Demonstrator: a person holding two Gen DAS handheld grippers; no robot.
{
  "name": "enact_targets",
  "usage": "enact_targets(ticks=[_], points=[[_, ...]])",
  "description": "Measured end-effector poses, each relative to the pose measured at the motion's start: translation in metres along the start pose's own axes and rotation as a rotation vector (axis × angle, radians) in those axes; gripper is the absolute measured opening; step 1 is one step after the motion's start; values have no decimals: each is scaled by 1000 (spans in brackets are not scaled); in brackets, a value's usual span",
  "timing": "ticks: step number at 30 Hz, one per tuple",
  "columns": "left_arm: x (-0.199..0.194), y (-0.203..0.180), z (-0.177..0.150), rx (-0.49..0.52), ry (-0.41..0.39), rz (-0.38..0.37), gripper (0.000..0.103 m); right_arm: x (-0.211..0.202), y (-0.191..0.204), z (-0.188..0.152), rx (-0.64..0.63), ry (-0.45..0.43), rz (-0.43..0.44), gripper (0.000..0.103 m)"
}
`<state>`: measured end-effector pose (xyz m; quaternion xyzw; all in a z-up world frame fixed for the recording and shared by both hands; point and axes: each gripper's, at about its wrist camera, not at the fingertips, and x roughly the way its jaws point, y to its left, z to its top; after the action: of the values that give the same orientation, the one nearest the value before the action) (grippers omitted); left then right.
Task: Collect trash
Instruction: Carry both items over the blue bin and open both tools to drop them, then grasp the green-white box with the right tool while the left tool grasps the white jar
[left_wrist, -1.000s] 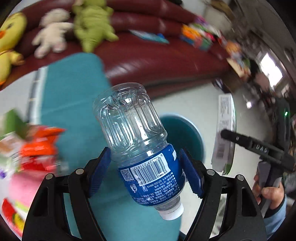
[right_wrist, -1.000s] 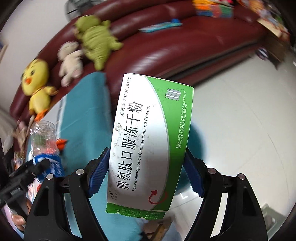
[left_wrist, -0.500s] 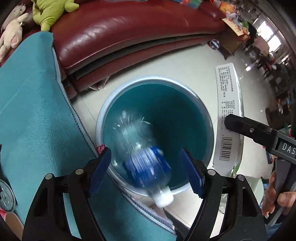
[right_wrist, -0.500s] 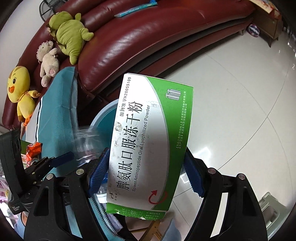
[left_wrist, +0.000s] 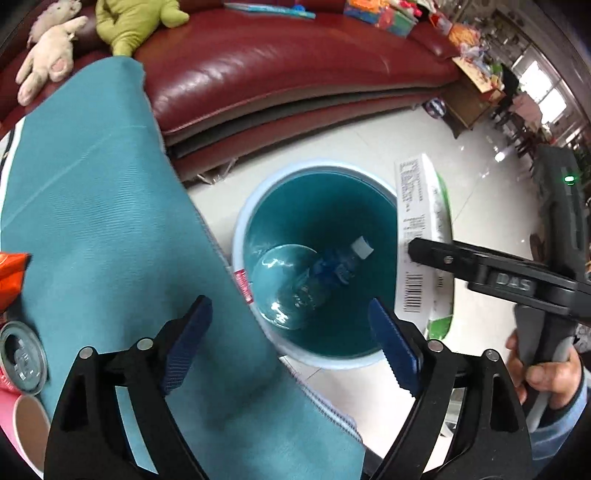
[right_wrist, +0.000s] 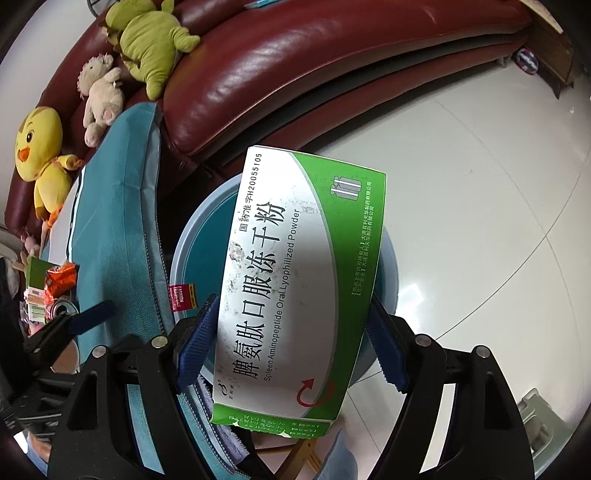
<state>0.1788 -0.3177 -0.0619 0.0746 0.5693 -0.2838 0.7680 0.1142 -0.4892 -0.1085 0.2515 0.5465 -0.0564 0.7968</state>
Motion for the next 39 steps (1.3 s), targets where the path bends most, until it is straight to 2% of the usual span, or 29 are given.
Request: enact_targets(ticks=[6,19,24,34,39], points=[[-25,12,-11,-34,-35,-21,92,14,14,2,-1,52,-3,74],[-72,43,-41,-79,-98,-34,92,-10,68,-14,-80,32,-33,76],[-98,70,-63,-126,-128,-18,92,-16,97,-25,-129,35,-32,76],[-161,150,-119,-215,-216,50,93,-22,195,-52,-306,46,-20,76],[-191,207,-147,-255,-260,134,93,-18,263,-61,-462,60,-30,77]])
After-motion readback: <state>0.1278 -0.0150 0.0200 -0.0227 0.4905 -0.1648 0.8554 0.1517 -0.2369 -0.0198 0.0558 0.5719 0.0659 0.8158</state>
